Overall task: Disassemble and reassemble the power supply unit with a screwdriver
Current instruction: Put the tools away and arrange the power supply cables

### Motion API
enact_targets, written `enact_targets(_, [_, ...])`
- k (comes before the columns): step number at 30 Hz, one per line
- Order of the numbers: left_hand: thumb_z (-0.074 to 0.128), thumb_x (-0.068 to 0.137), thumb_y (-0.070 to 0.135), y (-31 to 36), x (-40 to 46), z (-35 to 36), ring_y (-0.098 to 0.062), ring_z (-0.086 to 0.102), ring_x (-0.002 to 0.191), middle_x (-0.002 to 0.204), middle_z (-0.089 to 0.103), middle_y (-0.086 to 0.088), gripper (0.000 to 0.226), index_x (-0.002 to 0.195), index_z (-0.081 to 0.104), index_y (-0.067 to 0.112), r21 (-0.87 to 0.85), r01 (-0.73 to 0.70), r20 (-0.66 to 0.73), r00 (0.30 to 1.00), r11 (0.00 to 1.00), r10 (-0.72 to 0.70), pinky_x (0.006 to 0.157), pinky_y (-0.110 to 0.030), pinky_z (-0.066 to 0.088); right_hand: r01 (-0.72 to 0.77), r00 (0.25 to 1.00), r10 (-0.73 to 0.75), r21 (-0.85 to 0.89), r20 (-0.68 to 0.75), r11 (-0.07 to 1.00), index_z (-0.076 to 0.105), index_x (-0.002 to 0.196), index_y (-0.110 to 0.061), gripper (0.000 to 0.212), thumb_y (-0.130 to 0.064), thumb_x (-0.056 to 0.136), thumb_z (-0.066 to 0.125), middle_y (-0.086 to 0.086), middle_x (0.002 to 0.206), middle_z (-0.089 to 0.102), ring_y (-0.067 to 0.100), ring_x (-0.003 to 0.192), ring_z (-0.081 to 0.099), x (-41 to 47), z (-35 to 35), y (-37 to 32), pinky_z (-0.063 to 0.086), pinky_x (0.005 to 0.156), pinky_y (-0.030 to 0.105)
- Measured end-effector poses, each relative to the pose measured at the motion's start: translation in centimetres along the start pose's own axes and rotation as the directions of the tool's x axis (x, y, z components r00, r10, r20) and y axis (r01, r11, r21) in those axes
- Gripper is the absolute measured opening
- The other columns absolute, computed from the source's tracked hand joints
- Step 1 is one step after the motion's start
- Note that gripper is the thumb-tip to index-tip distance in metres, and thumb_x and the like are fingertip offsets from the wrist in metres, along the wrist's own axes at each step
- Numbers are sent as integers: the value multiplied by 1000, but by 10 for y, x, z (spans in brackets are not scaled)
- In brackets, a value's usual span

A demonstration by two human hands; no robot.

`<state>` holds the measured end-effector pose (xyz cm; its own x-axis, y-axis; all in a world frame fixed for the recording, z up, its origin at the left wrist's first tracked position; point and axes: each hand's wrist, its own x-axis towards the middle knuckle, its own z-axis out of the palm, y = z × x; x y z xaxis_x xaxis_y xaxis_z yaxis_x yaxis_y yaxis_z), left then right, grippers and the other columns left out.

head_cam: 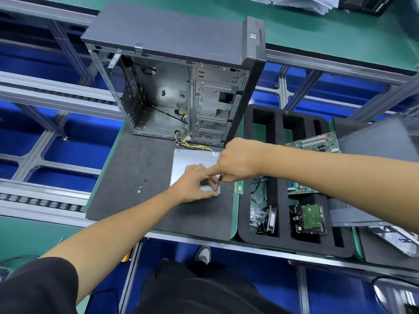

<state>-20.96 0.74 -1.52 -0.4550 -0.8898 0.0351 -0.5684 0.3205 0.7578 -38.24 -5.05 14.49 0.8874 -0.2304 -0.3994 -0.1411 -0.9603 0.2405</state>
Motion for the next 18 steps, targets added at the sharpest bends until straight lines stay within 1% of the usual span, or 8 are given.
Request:
enact_targets(2, [80,79,37,-1,0,0,3,54,98,82,71,30,31,89,56,54,0,4,21,1000,1000,-4,98,-31,31,-5,1000,5,32,14,999,50,116,-33,21,-36,97,44,2,60,45,30,54,42,-1,-3,0,42,53,35])
enact_targets(4, [80,81,37,-2,0,-1,-2,54,100,83,71,28,31,88,56,55,5,16,46,999,1000,-16,101,-31,30,-12,1000,11,81,10,997,43,99,-32,10,-37,93,48,3,67,59,31,57,43,-2,-3,-1,49,59,38])
enact_targets(6, [81,82,37,-5,0,-1,-5,56,102,84,72,27,32,85,55,57,11,14,53,998,1000,-15,102,-31,29,-25,1000,23,123,17,992,25,89,-35,26,-36,88,51,0,72,62,31,60,45,-1,-3,0,52,63,41])
enact_targets(8, [82,81,38,-6,0,0,-5,57,102,85,71,28,35,82,55,60,11,2,45,999,1000,-3,100,-27,27,-41,999,41,178,3,983,17,84,-39,35,-35,83,52,-4,69,57,29,62,44,-1,-4,1,53,64,43])
enact_targets(10, [83,80,39,-6,1,1,-3,57,99,86,71,29,35,80,55,61,3,-4,23,1000,1000,4,97,-24,25,-67,997,75,232,-23,970,21,83,-40,32,-34,79,53,-6,68,53,26,59,39,-2,-6,-1,52,62,42])
enact_targets(14, [83,79,41,-7,0,4,-4,61,102,91,73,20,26,74,60,52,-38,-16,9,1000,999,16,100,-39,30,-127,988,147,295,-46,947,45,88,-34,15,-30,80,58,-11,77,51,11,54,31,-2,-4,-6,48,59,38])
enact_targets(16, [83,80,40,-8,1,4,-4,63,99,90,73,18,19,79,64,41,-48,-33,19,999,998,34,102,-48,35,-138,986,160,309,-47,941,48,91,-30,12,-31,84,57,-12,77,44,2,52,29,-2,-1,-7,38,53,34])
enact_targets(18, [85,79,37,-8,0,4,-6,65,96,87,72,16,19,82,66,35,-76,-56,10,998,996,57,96,-53,42,-141,987,157,315,-27,939,45,93,-29,11,-32,87,54,-11,74,41,-1,53,31,-2,1,-9,24,49,30])
